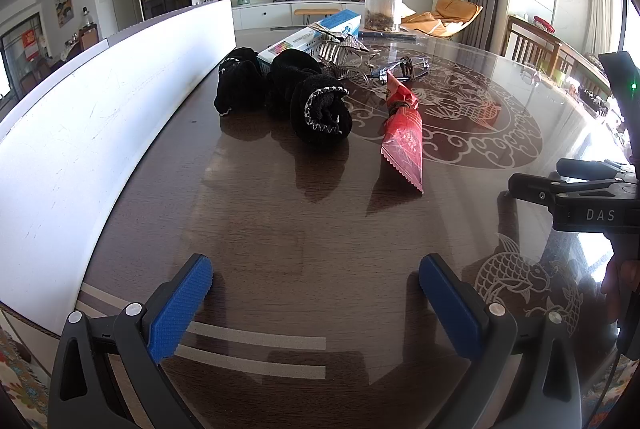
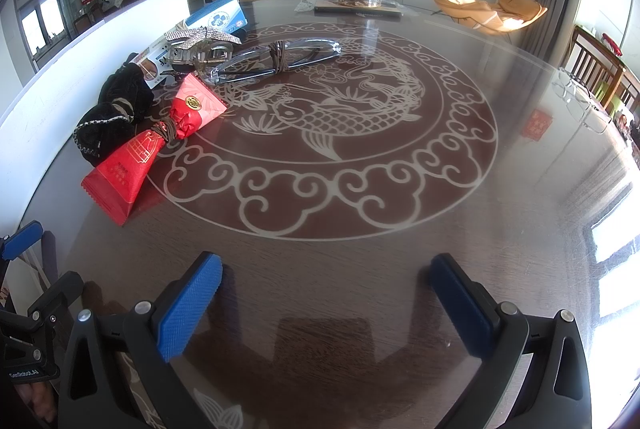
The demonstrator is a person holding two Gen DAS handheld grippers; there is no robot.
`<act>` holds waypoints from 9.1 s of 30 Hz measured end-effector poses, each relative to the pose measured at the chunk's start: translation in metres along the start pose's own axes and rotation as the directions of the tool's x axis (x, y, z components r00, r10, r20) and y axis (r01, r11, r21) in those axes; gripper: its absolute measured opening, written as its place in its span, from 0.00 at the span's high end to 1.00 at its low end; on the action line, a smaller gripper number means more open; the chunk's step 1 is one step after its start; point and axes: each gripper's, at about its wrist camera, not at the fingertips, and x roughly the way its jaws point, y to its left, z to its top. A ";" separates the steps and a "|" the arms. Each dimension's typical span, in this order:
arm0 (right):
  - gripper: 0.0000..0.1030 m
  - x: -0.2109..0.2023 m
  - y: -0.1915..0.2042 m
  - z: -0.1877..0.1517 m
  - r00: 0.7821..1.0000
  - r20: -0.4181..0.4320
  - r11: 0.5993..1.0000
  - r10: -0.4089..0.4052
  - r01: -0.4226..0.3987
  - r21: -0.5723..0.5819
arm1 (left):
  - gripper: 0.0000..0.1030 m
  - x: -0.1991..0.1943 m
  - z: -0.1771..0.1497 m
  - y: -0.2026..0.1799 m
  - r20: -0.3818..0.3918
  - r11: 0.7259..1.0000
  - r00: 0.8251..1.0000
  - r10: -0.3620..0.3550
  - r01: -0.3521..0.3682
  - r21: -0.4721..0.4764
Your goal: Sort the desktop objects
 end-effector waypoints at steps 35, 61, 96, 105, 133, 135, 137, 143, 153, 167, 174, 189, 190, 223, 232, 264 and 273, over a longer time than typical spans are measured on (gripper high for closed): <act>0.00 0.000 0.000 0.000 1.000 0.000 1.000 0.001 -0.001 -0.001 | 0.00 0.000 -0.002 0.001 -0.007 1.000 1.000 0.006 -0.006 -0.004; 0.00 0.000 0.000 0.000 1.000 0.000 1.000 0.001 -0.001 -0.001 | 0.00 -0.001 -0.002 0.001 -0.007 1.000 1.000 0.007 -0.007 -0.005; 0.00 0.000 0.000 0.000 1.000 0.000 1.000 0.001 -0.001 -0.001 | 0.00 -0.006 -0.006 0.001 -0.015 1.000 1.000 0.010 -0.010 -0.011; 0.00 0.000 0.000 0.000 1.000 0.000 1.000 0.001 -0.001 -0.001 | 0.00 -0.009 -0.008 0.000 -0.030 1.000 0.999 0.015 -0.015 -0.015; 0.00 -0.001 -0.001 0.002 0.998 0.006 0.998 0.061 -0.061 0.031 | 0.00 -0.035 -0.024 0.028 -0.001 0.994 1.000 0.011 -0.011 -0.107; 0.00 -0.005 0.004 0.010 0.980 0.033 0.977 0.194 -0.196 0.079 | 0.00 -0.035 -0.025 0.029 0.003 0.994 1.000 0.010 -0.010 -0.110; 0.00 -0.003 0.021 0.027 0.974 0.026 0.972 0.226 -0.227 0.067 | 0.00 -0.035 -0.025 0.029 0.005 0.993 1.000 0.013 -0.012 -0.114; 0.00 0.022 0.078 0.077 0.967 0.012 0.967 0.256 -0.256 -0.008 | 0.00 -0.033 -0.026 0.032 -0.004 0.991 1.000 0.030 -0.031 -0.129; 0.06 0.050 0.100 0.077 0.990 -0.054 0.981 0.126 -0.133 -0.139 | 0.00 -0.028 -0.025 0.032 -0.016 0.992 0.999 0.034 -0.036 -0.118; 0.00 0.051 0.100 0.071 0.989 -0.044 0.967 0.144 -0.150 -0.205 | 0.00 -0.026 -0.026 0.030 -0.026 0.993 0.998 0.054 -0.057 -0.101; 0.40 0.039 0.089 0.066 0.987 0.011 0.966 0.159 -0.154 -0.206 | 0.00 -0.025 -0.027 0.027 -0.029 0.994 0.997 0.071 -0.073 -0.083; 0.69 0.018 0.040 0.041 0.988 0.049 0.980 0.145 -0.136 -0.145 | 0.00 -0.001 0.018 0.020 -0.132 0.993 0.990 -0.042 0.027 -0.117; 0.68 0.019 0.043 0.041 0.990 0.050 0.980 0.132 -0.123 -0.155 | 0.00 -0.002 0.029 0.018 -0.113 0.991 0.991 -0.065 0.050 -0.126; 0.63 0.019 0.044 0.039 0.993 0.053 0.983 0.105 -0.096 -0.154 | 0.67 -0.007 0.036 0.018 -0.093 0.997 0.994 0.049 -0.054 -0.047; 0.52 0.020 0.042 0.039 0.995 0.054 0.986 0.088 -0.080 -0.146 | 0.28 0.008 0.033 0.029 -0.085 0.991 0.995 0.051 -0.061 -0.116; 0.18 0.025 0.044 0.039 0.995 0.028 0.983 0.098 -0.093 -0.158 | 0.00 0.023 0.037 0.021 -0.142 0.992 0.987 0.077 -0.090 -0.089; 0.18 0.025 0.045 0.039 0.995 0.028 0.983 0.095 -0.090 -0.158 | 0.00 0.024 0.036 0.021 -0.142 0.992 0.987 0.077 -0.090 -0.090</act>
